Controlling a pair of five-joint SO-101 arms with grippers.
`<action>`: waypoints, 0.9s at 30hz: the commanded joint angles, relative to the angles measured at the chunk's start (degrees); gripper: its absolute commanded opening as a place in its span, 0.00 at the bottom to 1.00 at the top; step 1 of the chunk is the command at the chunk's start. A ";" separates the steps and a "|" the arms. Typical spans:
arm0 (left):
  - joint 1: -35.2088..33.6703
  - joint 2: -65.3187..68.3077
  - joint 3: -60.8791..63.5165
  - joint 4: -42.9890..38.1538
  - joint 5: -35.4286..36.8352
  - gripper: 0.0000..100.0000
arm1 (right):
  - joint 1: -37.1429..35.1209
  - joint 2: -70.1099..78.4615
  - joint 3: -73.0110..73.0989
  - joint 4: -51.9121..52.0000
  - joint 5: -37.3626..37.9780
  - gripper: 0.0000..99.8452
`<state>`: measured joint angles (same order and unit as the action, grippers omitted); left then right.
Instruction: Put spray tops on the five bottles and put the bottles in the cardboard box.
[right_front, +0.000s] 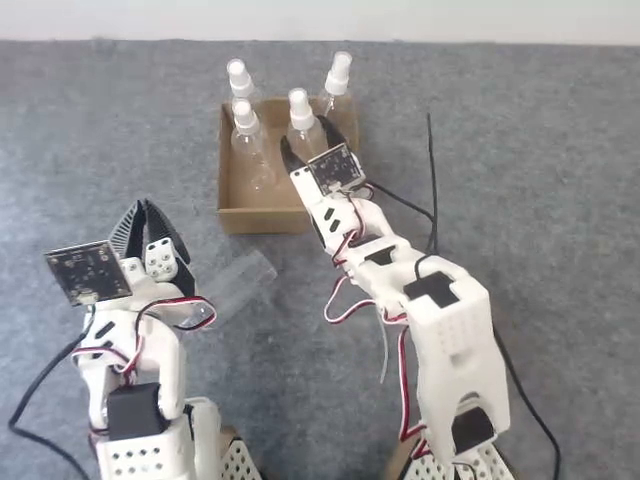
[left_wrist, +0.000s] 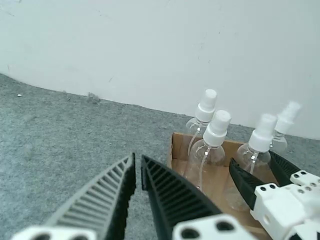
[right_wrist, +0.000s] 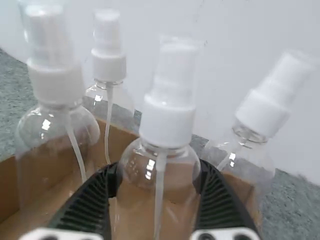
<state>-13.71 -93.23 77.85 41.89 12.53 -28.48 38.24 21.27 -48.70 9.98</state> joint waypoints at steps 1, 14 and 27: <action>-0.18 -0.79 -1.19 -2.02 0.26 0.01 | 0.57 -0.04 -5.01 -1.63 0.18 0.01; -0.18 -0.79 -1.19 -2.02 0.26 0.01 | 0.57 0.57 -4.92 -1.19 0.09 0.01; -0.18 -0.79 -1.19 -2.02 0.26 0.01 | 0.84 0.66 -4.84 -1.01 -7.12 0.01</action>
<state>-13.71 -93.23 77.85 41.89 12.53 -28.40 40.00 18.99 -48.97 3.56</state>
